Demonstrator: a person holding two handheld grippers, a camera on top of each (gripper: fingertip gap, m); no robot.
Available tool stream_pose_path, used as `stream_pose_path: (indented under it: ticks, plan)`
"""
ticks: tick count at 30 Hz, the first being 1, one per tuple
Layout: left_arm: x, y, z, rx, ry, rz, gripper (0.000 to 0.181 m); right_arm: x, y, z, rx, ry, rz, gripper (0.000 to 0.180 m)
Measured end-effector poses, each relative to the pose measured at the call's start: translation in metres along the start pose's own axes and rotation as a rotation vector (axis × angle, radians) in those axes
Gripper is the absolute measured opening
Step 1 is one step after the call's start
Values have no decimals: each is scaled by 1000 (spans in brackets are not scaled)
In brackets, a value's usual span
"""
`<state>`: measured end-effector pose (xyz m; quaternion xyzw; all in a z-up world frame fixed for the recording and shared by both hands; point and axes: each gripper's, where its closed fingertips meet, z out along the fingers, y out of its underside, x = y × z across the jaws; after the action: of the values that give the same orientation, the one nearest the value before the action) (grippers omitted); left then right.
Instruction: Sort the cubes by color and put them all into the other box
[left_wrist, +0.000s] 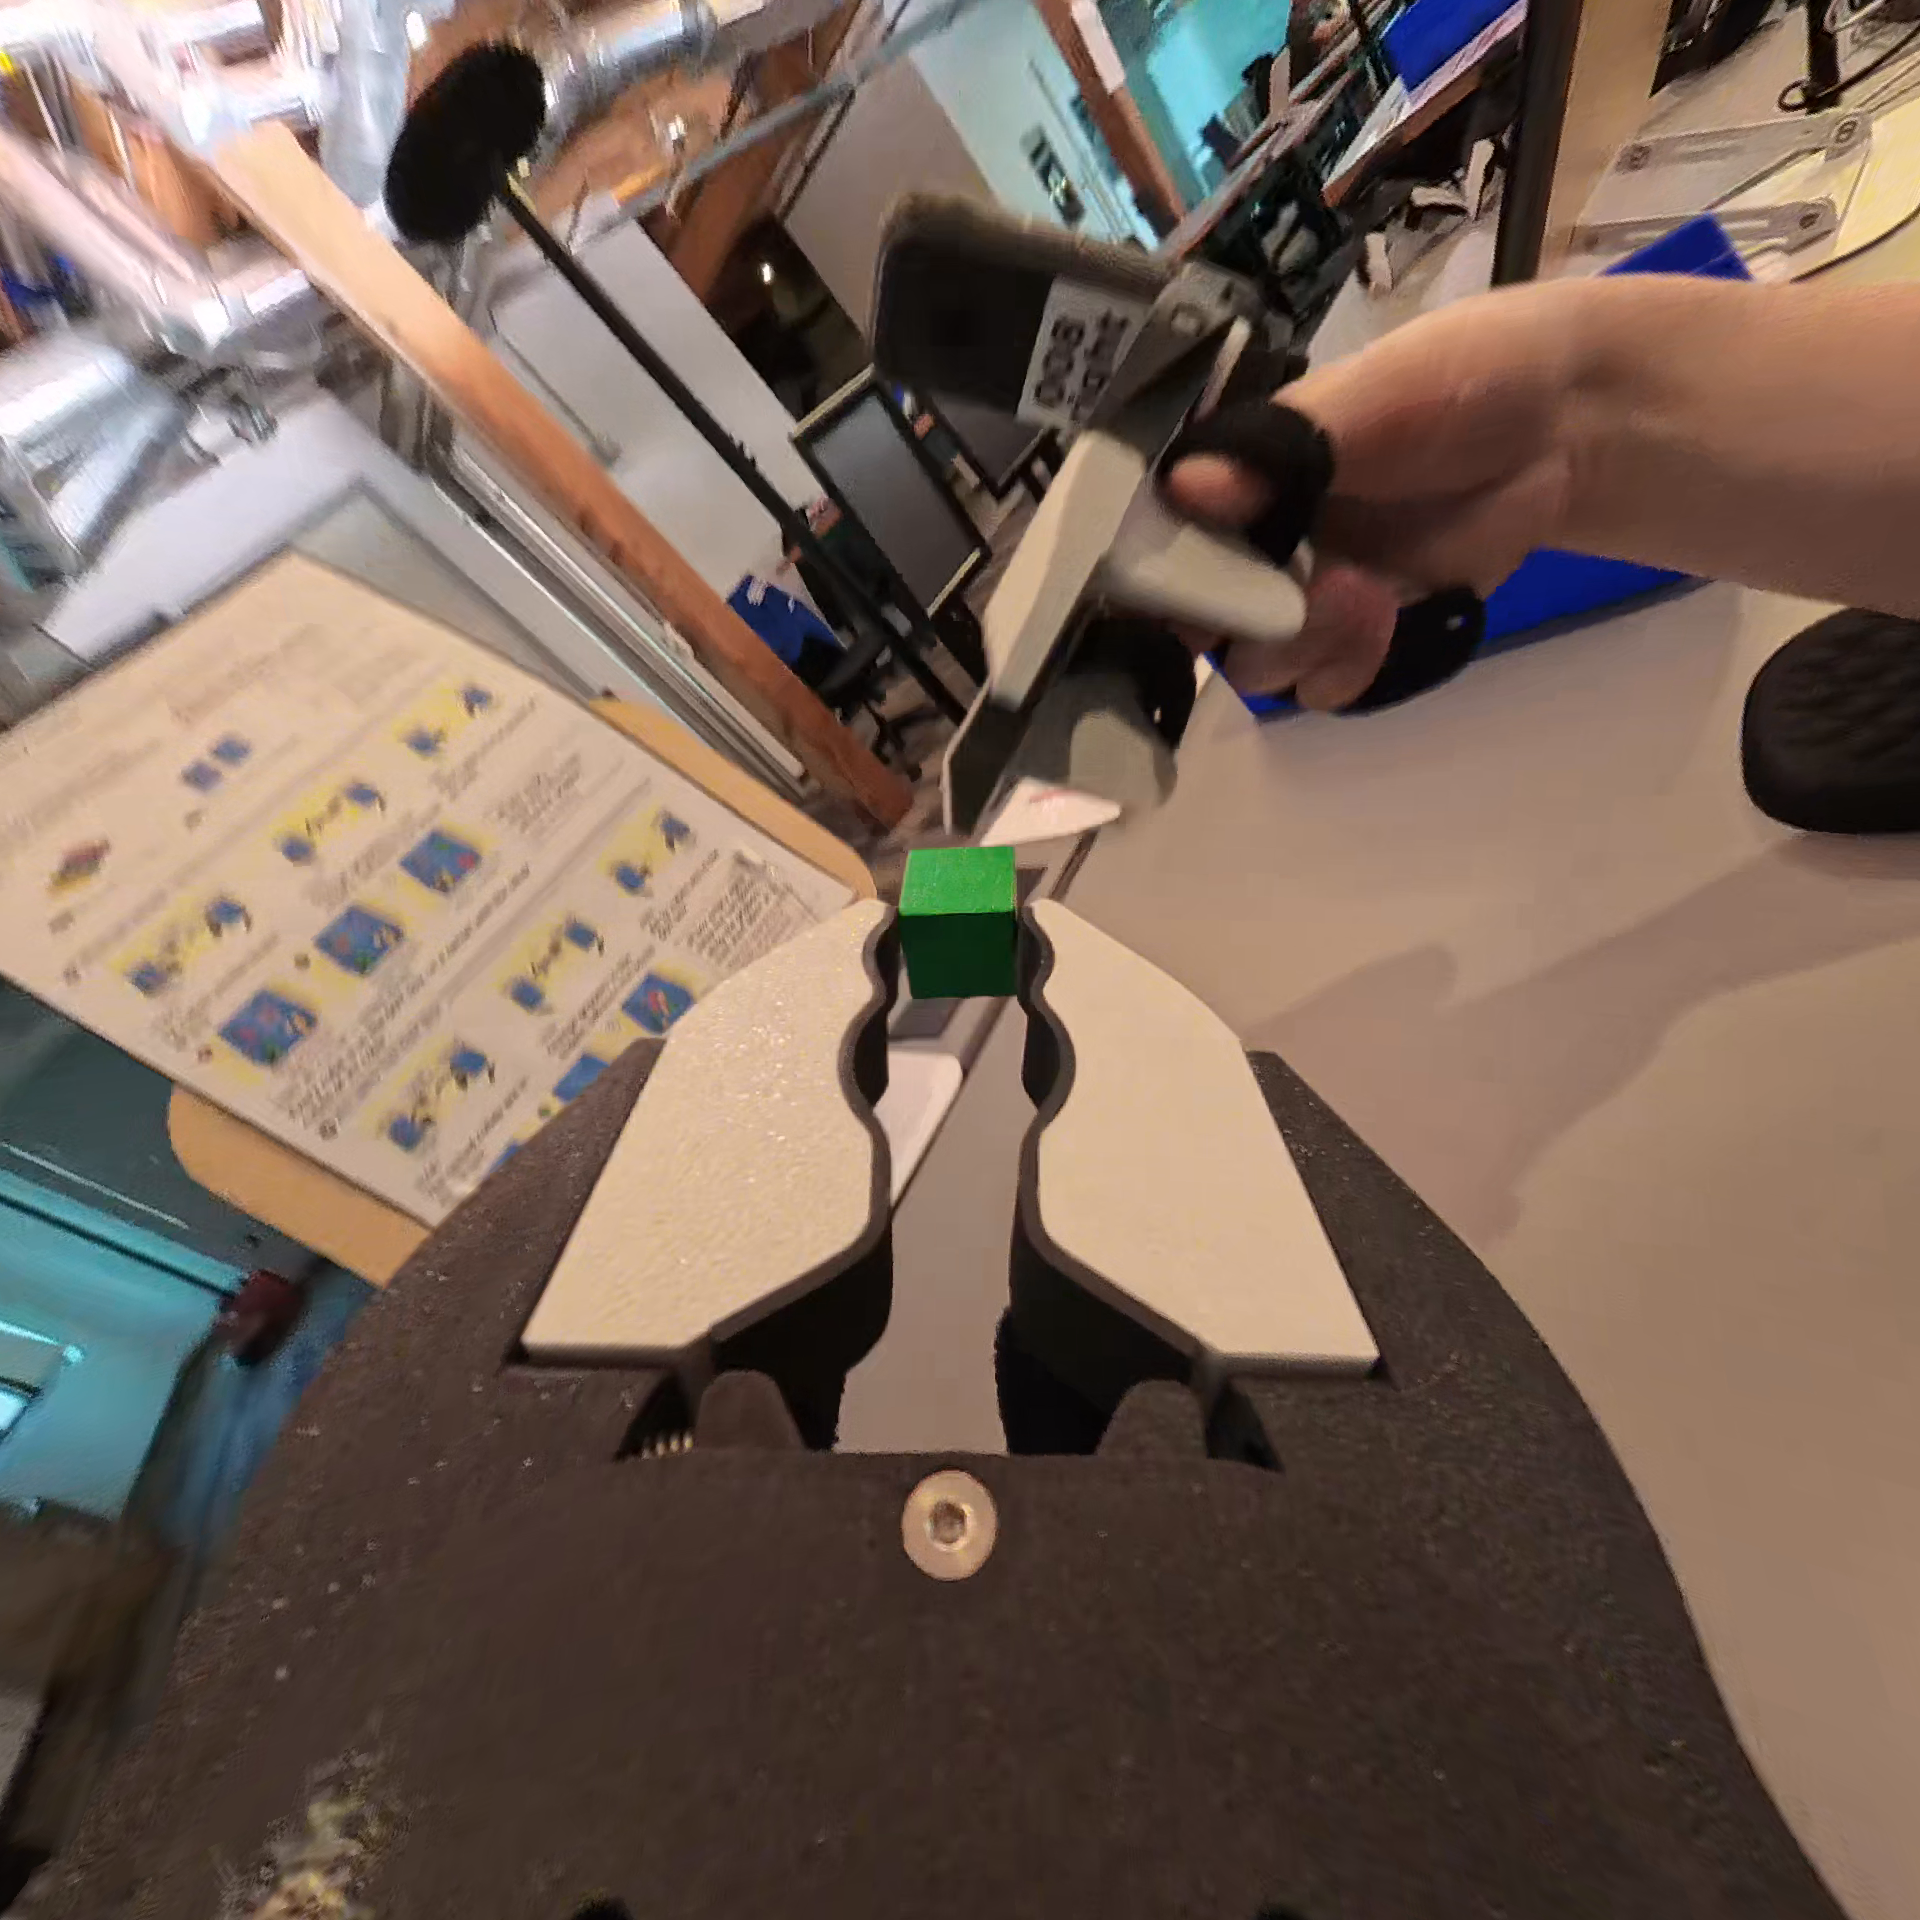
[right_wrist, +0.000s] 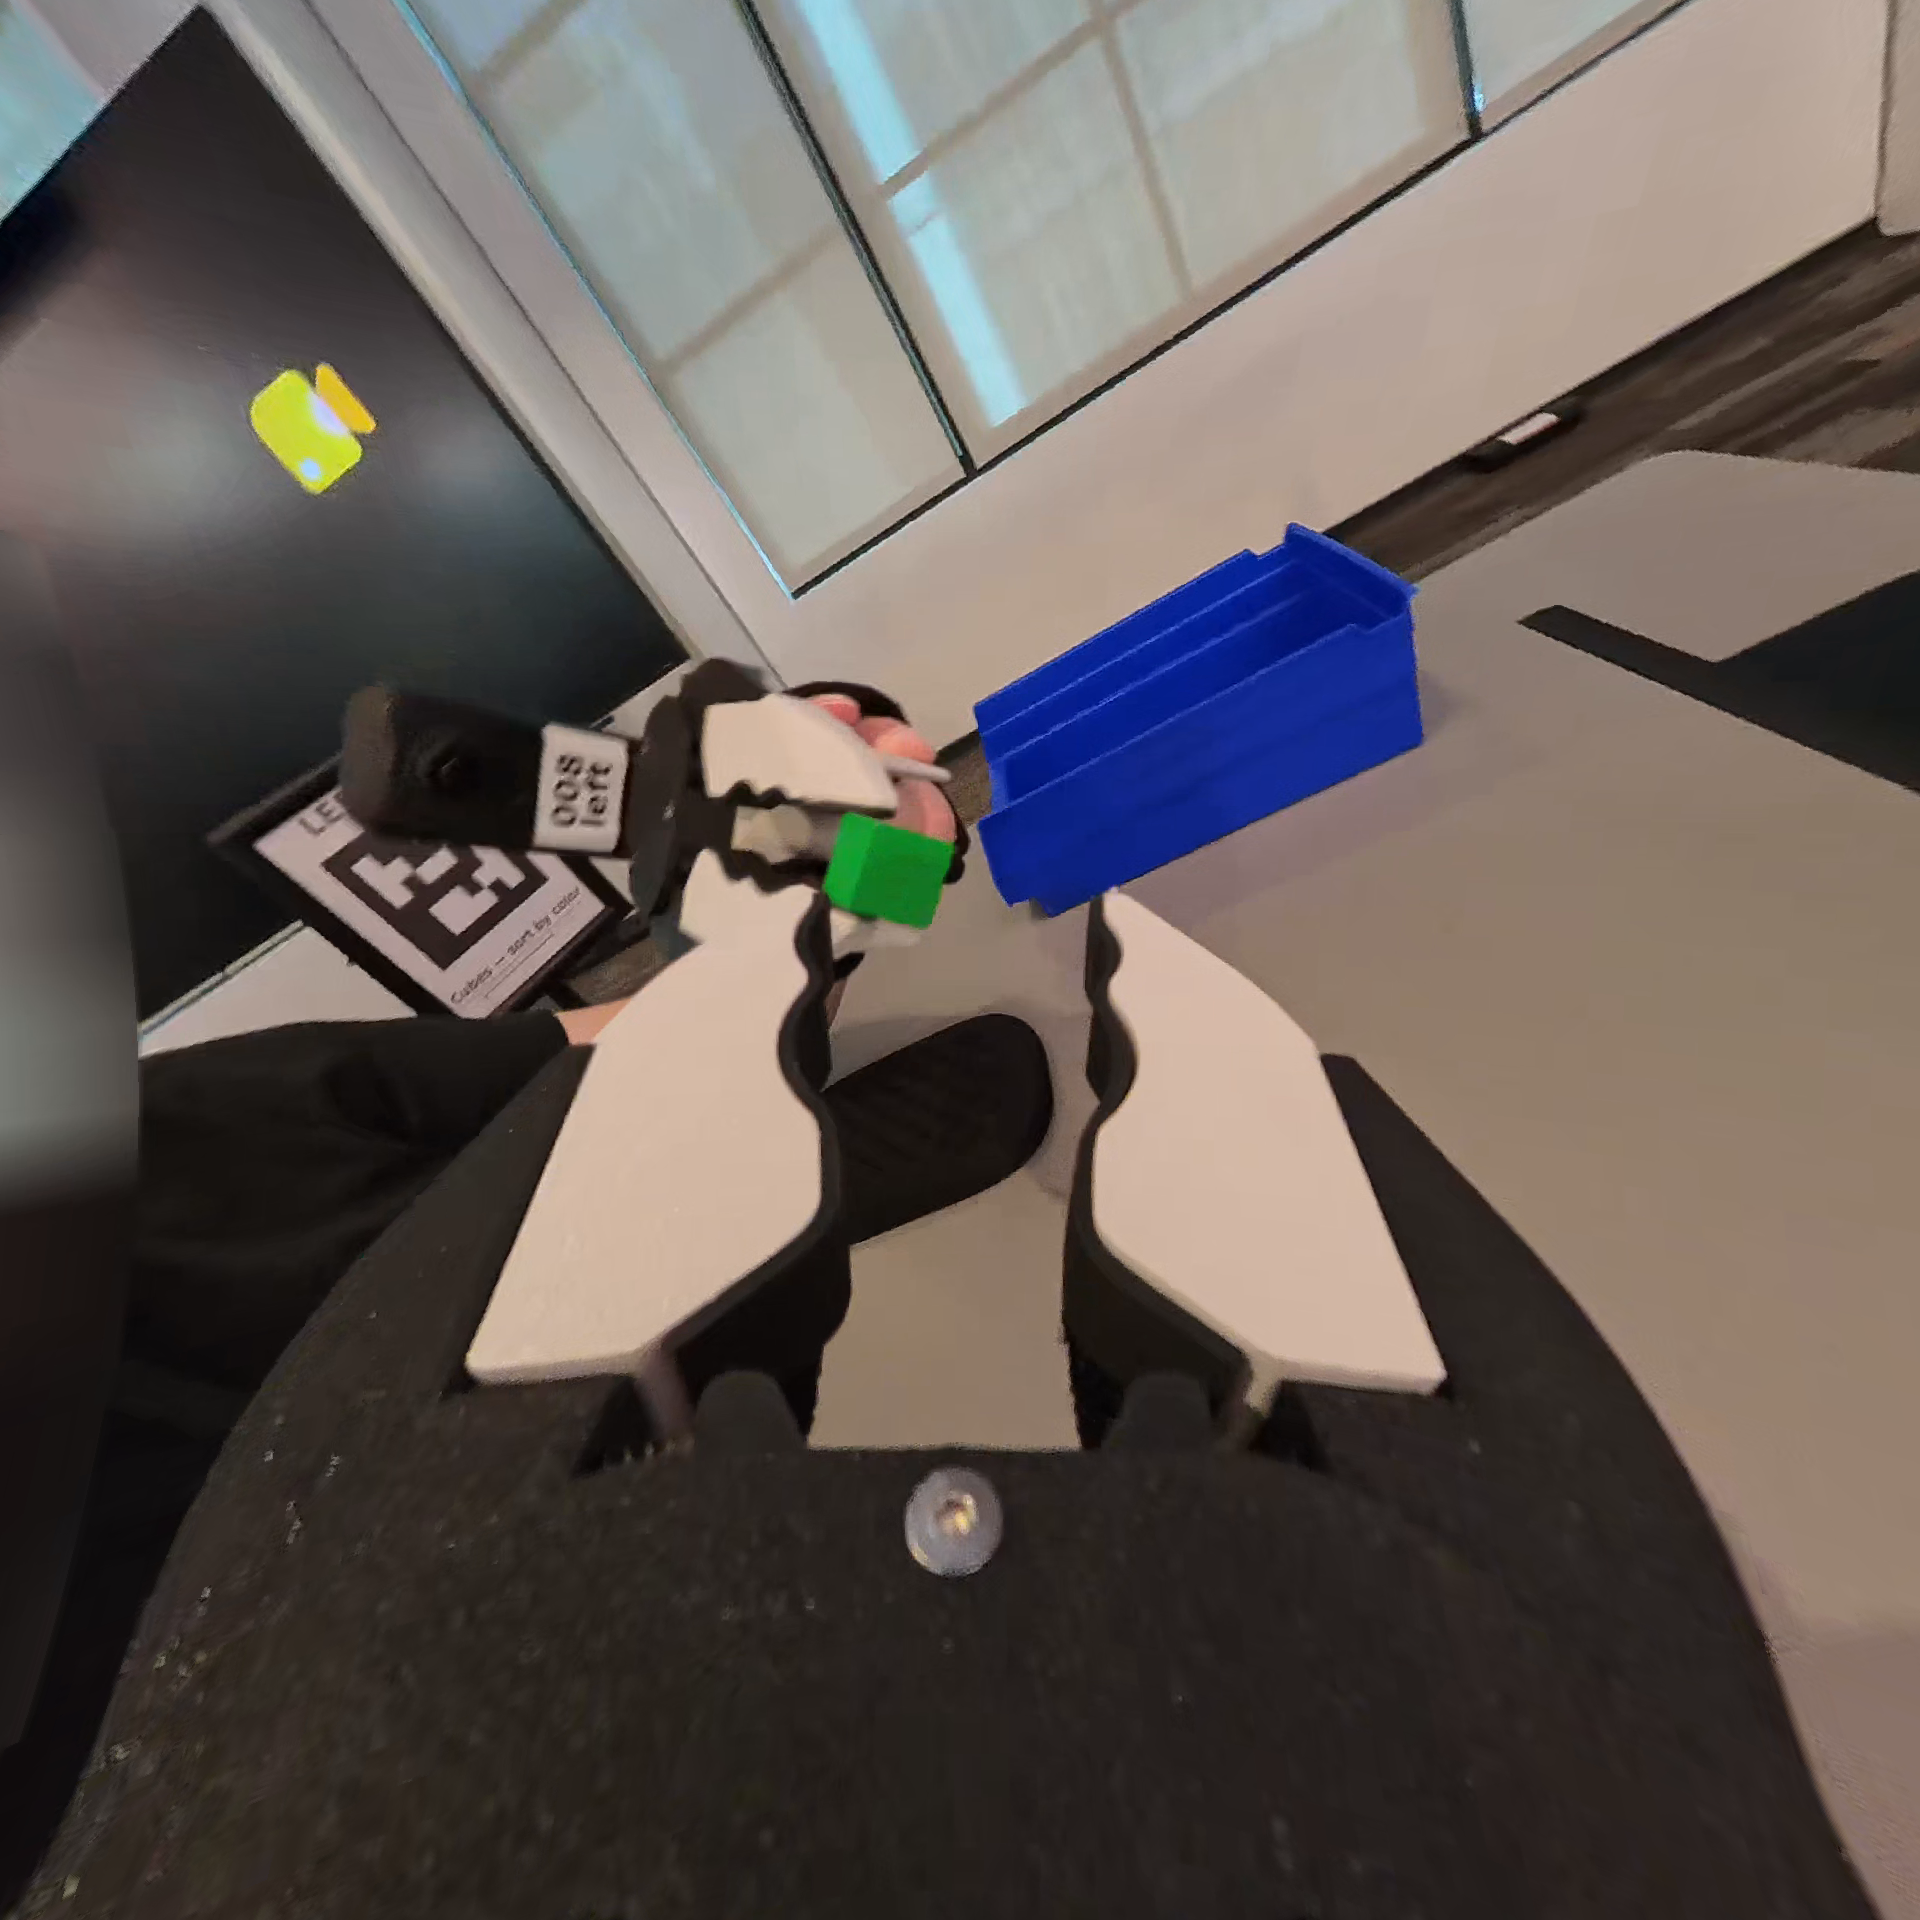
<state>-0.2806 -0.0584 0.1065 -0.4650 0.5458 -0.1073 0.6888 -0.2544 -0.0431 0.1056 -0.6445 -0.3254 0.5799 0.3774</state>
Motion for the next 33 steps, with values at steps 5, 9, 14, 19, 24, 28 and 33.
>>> stream_pose_path:
  ticks: [5,9,14,19,24,28,33]
  plan:
    - [7,-8,25,48,19,4,21,-2,1,0,8,-80,112,48]
    - [11,-8,31,79,26,6,21,8,9,4,-30,-52,138,47]
    - [12,-1,35,95,23,8,20,2,13,5,-55,-139,166,22]
    - [9,6,34,108,-11,-122,28,5,10,-3,-65,-109,120,21]
    - [26,42,24,60,48,-303,30,29,-16,-99,-95,300,-141,21]
    - [39,74,23,19,55,-381,15,75,2,-294,-195,1103,-182,21]
    - [49,89,32,-8,85,-428,15,94,85,-449,-128,1375,125,22]
